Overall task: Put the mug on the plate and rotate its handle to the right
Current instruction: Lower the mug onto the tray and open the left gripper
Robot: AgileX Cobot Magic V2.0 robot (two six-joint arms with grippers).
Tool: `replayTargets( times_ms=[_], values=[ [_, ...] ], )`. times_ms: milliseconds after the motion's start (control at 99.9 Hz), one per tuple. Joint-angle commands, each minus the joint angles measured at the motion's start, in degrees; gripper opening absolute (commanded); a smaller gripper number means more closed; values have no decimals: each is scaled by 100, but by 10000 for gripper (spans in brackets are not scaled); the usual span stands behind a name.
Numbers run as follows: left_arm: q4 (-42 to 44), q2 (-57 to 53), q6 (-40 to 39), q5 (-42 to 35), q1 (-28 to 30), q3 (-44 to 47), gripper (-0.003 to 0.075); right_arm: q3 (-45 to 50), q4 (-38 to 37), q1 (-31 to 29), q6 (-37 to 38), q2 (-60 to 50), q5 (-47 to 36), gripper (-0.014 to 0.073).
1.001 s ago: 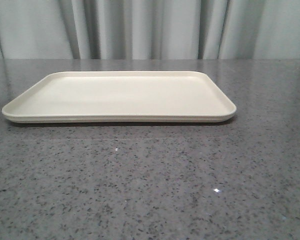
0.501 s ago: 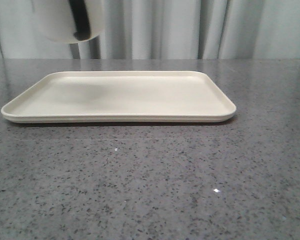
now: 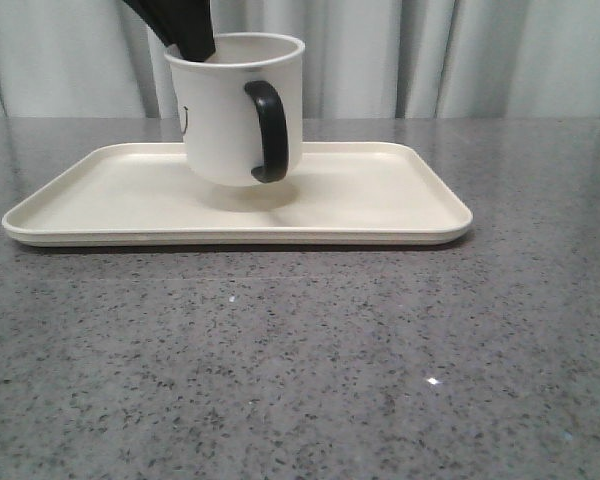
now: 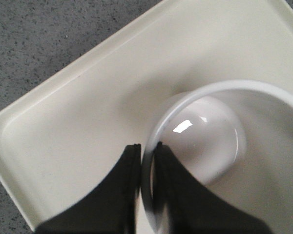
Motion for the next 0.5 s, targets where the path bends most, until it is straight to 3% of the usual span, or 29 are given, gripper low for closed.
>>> replayTargets(
  times_ms=[0,491],
  values=[
    [-159,-188,4,-145,-43,-206,-20,-171,9,-2,-43,-2,-353,351],
    [-408,-40,123,138,-43,-206,-20,-171,9,-2,-43,-2,-330,351]
  ],
)
